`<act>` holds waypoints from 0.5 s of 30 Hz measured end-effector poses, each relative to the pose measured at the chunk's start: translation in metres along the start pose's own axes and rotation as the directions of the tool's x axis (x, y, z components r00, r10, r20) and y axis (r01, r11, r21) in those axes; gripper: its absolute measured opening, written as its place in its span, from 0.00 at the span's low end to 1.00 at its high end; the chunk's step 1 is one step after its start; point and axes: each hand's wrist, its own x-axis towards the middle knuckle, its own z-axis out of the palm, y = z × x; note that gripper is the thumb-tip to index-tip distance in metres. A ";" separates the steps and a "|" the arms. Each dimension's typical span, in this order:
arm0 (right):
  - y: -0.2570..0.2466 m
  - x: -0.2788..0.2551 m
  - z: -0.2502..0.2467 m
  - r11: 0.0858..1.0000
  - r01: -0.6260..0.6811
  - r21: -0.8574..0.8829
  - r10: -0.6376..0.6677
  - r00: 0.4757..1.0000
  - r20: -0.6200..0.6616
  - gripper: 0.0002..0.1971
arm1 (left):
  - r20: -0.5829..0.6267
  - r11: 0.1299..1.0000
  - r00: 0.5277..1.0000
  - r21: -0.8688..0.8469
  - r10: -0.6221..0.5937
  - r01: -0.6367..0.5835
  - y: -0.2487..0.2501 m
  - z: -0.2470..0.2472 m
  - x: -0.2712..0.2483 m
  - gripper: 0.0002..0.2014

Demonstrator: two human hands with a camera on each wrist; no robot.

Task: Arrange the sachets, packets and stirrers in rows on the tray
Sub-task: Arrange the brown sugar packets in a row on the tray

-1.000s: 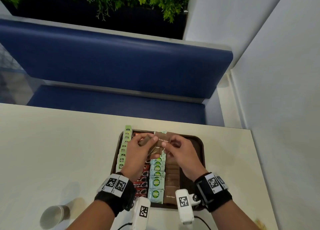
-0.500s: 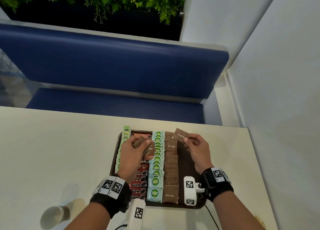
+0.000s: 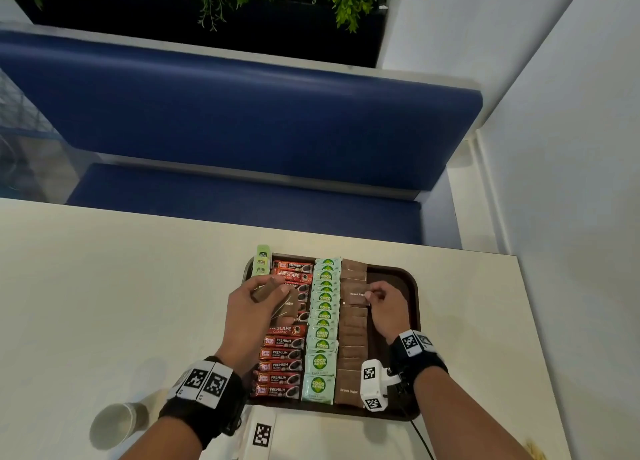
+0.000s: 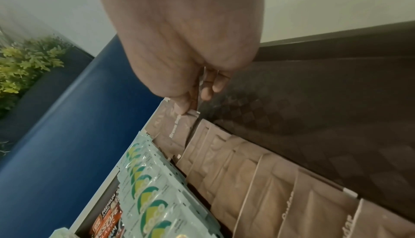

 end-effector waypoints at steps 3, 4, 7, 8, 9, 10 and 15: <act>0.000 0.000 0.002 1.000 0.007 -0.007 -0.007 1.000 -0.024 0.04 | 0.000 1.000 1.000 0.011 0.000 0.000 0.000 0.001 0.001 0.11; 0.000 -0.001 0.003 1.000 0.017 -0.014 -0.017 0.999 -0.032 0.05 | 0.002 1.000 1.000 0.017 0.000 0.000 0.000 0.001 0.001 0.11; 0.002 -0.002 0.006 1.000 0.013 -0.006 -0.013 0.998 -0.054 0.09 | 0.007 0.999 1.000 0.039 0.001 -0.001 -0.001 0.003 0.003 0.11; 0.004 -0.001 0.008 1.000 0.005 -0.006 -0.006 0.998 -0.061 0.11 | 0.007 0.999 1.000 0.042 0.002 -0.002 -0.001 0.003 0.003 0.11; 0.006 0.000 0.011 1.000 -0.002 -0.009 0.001 0.998 -0.070 0.13 | 0.008 0.999 1.000 0.040 0.002 -0.002 -0.001 0.004 0.004 0.11; 0.008 0.000 0.012 1.000 -0.008 -0.015 0.007 0.997 -0.073 0.14 | 0.009 0.999 1.000 0.038 0.001 -0.002 -0.001 0.004 0.004 0.12; 0.011 -0.001 0.013 0.999 0.019 -0.037 -0.022 0.996 -0.087 0.13 | 0.003 0.999 1.000 0.034 0.004 -0.004 -0.003 0.005 0.005 0.11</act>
